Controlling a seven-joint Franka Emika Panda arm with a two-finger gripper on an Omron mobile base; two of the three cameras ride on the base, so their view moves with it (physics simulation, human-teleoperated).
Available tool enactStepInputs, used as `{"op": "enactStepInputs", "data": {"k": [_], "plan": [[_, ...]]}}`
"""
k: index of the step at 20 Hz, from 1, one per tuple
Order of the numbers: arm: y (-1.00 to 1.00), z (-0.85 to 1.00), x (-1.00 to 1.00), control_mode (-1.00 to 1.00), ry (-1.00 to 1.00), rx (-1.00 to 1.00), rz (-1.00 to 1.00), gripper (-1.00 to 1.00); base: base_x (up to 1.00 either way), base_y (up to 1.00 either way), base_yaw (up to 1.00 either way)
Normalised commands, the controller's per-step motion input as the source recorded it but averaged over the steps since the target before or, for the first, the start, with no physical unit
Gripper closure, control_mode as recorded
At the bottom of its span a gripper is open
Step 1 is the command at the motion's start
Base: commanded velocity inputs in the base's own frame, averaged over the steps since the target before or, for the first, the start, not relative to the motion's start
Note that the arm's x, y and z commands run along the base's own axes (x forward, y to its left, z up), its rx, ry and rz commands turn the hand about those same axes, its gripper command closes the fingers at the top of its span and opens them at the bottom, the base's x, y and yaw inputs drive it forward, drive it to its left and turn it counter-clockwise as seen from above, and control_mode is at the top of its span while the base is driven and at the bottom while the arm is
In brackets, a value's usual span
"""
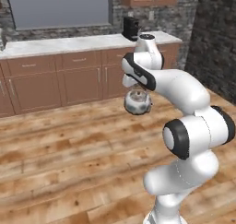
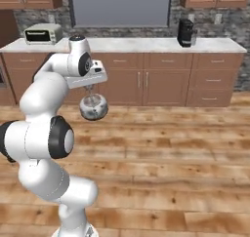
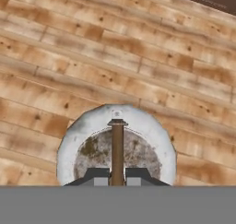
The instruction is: Pick the kettle from the counter and place it on a stove burner. Then turn the burner on.
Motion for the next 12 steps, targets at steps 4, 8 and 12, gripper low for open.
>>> {"op": "enactStepInputs", "data": {"k": [4, 8, 12], "plan": [[0.0, 0.0, 0.0, 1.0, 0.0, 0.0, 0.0, 1.0, 1.0, 0.01, 0.38], [0.0, 0.0, 0.0, 1.0, 0.0, 0.0, 0.0, 1.0, 1.0, 0.05, 0.4], [0.0, 0.0, 0.0, 1.0, 0.0, 0.0, 0.0, 1.0, 0.92, 0.02, 0.43]]}}
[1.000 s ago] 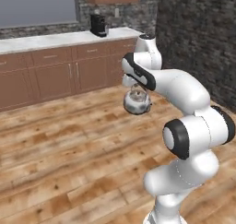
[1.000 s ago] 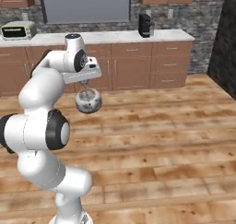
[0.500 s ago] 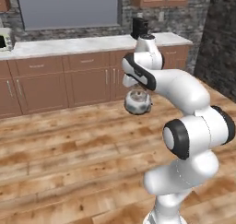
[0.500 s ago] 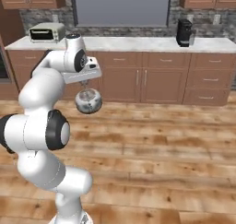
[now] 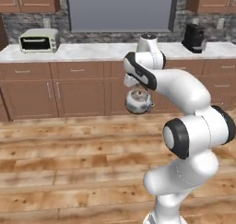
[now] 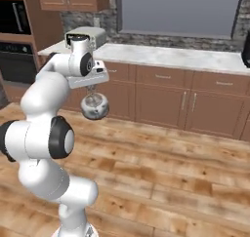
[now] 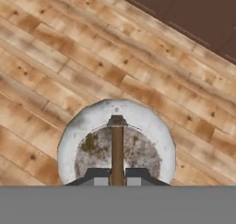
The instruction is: Pick the kettle from the counter and place it on a stove burner. Then turn the burner on.
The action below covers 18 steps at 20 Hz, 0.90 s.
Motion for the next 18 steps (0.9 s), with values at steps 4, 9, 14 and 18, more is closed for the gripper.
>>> {"op": "enactStepInputs", "data": {"k": [4, 9, 14, 18], "plan": [[0.0, 0.0, 0.0, 1.0, 0.0, 0.0, 0.0, 1.0, 0.84, 0.0, 0.44], [0.0, 0.0, 0.0, 1.0, 0.0, 0.0, 0.0, 1.0, 0.99, 0.01, 0.44], [0.0, 0.0, 0.0, 1.0, 0.0, 0.0, 0.0, 1.0, 0.92, 0.11, 0.54], [0.0, 0.0, 0.0, 1.0, 0.0, 0.0, 0.0, 1.0, 0.28, 0.24, 0.68]]}}
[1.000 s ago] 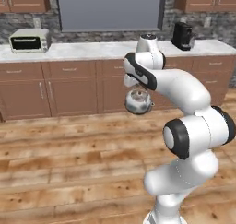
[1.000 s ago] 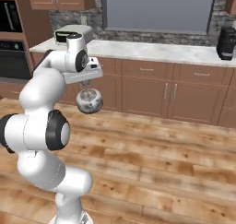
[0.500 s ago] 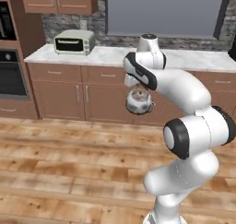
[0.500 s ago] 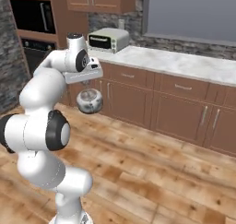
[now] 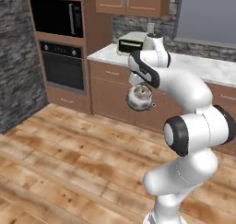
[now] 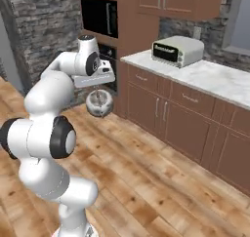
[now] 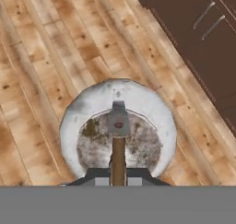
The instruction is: Pick the kettle from the counter and place it on a stove burner. Then turn the burner on.
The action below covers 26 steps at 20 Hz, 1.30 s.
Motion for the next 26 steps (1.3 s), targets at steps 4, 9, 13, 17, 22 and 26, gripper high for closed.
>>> {"op": "enactStepInputs", "data": {"k": [4, 9, 13, 17, 22, 26], "plan": [[0.0, 0.0, 0.0, 1.0, 0.0, 0.0, 0.0, 1.0, -0.02, 0.68, 0.67], [0.0, 0.0, 0.0, 1.0, 0.0, 0.0, 0.0, 1.0, -0.01, 0.92, 0.56], [0.0, 0.0, 0.0, 1.0, 0.0, 0.0, 0.0, 1.0, 0.08, 1.0, 0.42], [0.0, 0.0, 0.0, 1.0, 0.0, 0.0, 0.0, 1.0, 0.49, 0.98, 0.37], [0.0, 0.0, 0.0, 1.0, 0.0, 0.0, 0.0, 1.0, 0.75, 0.94, 0.32], [0.0, 0.0, 0.0, 1.0, 0.0, 0.0, 0.0, 1.0, 0.53, 0.61, 0.32]]}}
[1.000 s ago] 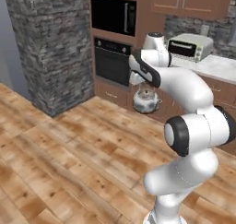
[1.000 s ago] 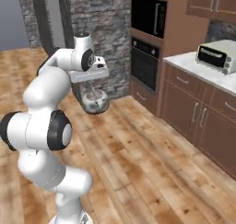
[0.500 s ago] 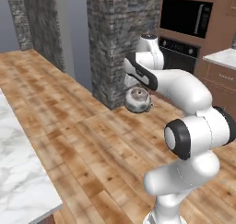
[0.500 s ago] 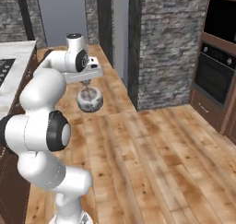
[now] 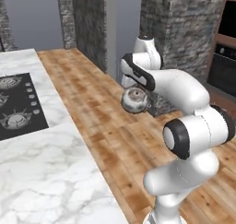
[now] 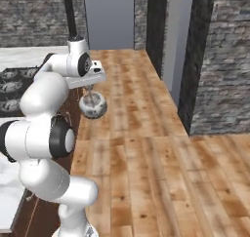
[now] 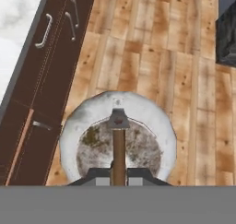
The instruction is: Pick the kettle from the counter and place it on a stove burner. Then turn the burner on.
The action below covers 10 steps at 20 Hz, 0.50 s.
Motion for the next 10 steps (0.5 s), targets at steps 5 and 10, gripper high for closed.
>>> {"op": "enactStepInputs", "data": {"k": [5, 10], "plan": [[0.0, 0.0, 0.0, 1.0, 0.0, 0.0, 0.0, 1.0, 0.52, -0.14, 0.3], [0.0, 0.0, 0.0, 1.0, 0.0, 0.0, 0.0, 1.0, 0.18, -0.64, 0.12]]}}
